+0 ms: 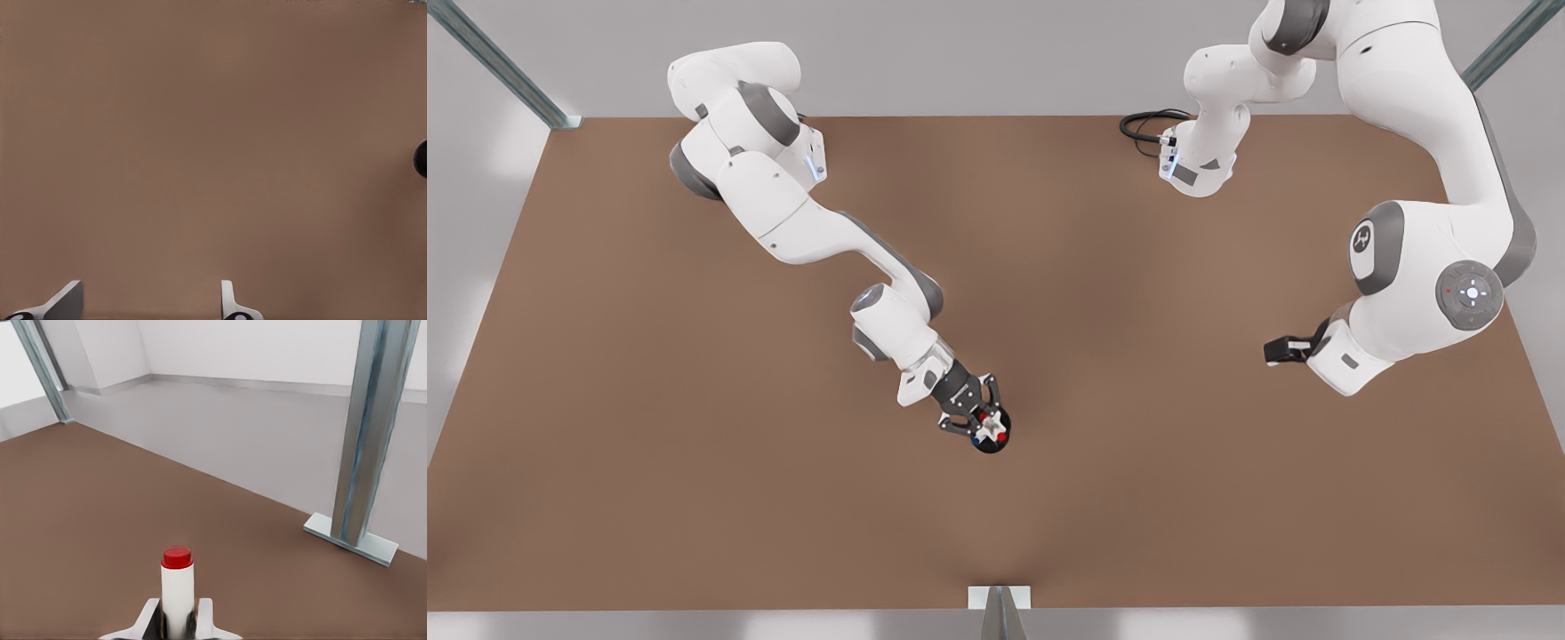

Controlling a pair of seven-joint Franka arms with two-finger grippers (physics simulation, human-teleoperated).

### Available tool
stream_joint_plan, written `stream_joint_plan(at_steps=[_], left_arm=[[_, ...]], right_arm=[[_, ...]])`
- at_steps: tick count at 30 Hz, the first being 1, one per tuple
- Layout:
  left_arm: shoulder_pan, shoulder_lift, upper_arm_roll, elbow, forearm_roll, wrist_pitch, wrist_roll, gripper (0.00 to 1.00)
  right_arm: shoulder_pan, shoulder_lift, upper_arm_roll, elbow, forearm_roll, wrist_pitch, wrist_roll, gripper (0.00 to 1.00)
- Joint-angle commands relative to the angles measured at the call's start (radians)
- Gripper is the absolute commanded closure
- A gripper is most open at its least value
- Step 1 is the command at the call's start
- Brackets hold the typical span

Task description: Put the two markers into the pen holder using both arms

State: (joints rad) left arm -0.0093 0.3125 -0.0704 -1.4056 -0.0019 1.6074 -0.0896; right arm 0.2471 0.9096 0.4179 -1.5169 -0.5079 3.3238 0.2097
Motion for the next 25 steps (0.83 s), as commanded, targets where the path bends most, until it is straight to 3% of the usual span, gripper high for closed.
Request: stream_joint_plan(at_steps=[1, 5, 9, 10, 11, 14, 15, 16, 25], left_arm=[[0.0, -0.001, 0.0, 0.0, 0.0, 0.003, -0.18, 0.0], [-0.005, -0.003, 0.0, 0.0, -0.001, 0.003, -0.183, 0.0], [-0.006, -0.003, -0.002, 0.0, -0.001, 0.003, -0.182, 0.0], [-0.006, -0.003, -0.002, 0.0, -0.003, 0.003, -0.182, 0.0], [-0.015, -0.003, -0.003, 0.0, -0.004, 0.003, -0.182, 0.0], [-0.028, -0.003, -0.005, 0.0, -0.004, 0.002, -0.18, 0.0], [-0.029, -0.003, -0.005, 0.0, -0.004, 0.002, -0.179, 0.0], [-0.028, -0.003, -0.005, 0.0, -0.004, -0.003, -0.177, 0.0], [-0.029, 0.02, -0.003, 0.0, -0.001, -0.035, -0.065, 0.0]], right_arm=[[0.001, -0.001, -0.001, 0.0, -0.004, 0.016, 0.008, 0.0], [-0.011, -0.015, -0.001, 0.009, -0.004, -0.016, 0.007, 0.0], [-0.101, -0.328, 0.016, 0.087, 0.012, -0.763, 0.013, 0.0], [-0.133, -0.409, 0.016, 0.092, 0.063, -0.91, 0.016, 0.0], [-0.219, -0.532, 0.035, 0.087, 0.247, -1.079, 0.016, 0.0], [-0.431, -0.693, 0.026, 0.048, 0.362, -1.493, 0.002, 0.0], [-0.379, -0.808, -0.15, -0.058, 0.465, -1.543, -0.048, 0.0], [-0.298, -0.804, -0.263, -0.039, 0.465, -1.627, -0.067, 0.0], [-0.301, -0.716, -0.249, 0.061, 0.459, -1.64, -0.049, 0.0]])
